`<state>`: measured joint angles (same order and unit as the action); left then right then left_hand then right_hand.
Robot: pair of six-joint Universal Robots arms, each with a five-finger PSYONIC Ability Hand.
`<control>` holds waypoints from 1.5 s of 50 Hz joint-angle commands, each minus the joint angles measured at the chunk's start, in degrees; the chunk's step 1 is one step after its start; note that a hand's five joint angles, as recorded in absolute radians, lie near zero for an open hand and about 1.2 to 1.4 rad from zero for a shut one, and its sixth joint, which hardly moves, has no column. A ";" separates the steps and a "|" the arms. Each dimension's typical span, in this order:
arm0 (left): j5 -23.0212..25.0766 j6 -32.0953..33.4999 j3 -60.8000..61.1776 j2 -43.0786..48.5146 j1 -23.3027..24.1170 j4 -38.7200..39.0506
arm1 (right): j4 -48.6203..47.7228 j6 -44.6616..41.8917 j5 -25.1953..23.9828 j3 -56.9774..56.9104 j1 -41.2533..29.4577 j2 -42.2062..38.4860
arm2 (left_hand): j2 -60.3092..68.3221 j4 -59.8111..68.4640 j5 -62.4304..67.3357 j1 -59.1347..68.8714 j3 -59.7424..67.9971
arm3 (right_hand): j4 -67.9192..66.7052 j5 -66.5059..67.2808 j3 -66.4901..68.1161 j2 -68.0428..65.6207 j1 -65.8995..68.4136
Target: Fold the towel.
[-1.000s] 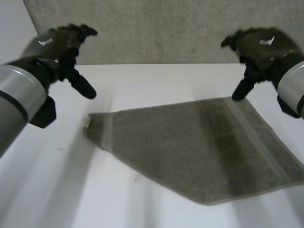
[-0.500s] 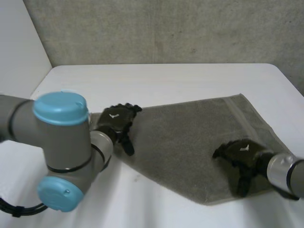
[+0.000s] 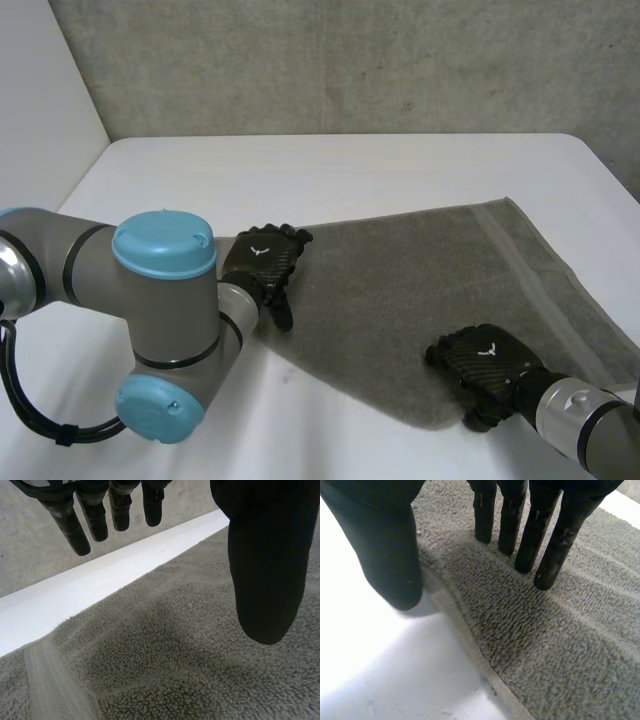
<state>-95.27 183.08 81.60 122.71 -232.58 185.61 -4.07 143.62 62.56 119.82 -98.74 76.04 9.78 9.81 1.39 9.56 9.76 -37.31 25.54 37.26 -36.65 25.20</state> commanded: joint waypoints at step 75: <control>2.89 10.44 -26.64 5.61 2.75 -13.08 | 6.55 14.31 9.86 -42.61 -14.02 -9.59 | 70.22 70.19 68.61 70.44 70.24 | -42.69 44.46 42.74 -43.35 54.80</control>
<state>-97.11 182.11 62.74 127.80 -227.18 172.97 2.63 158.53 71.51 92.49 -110.91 70.45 69.55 69.67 58.61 66.66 69.35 -68.29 55.93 67.85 -67.22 55.49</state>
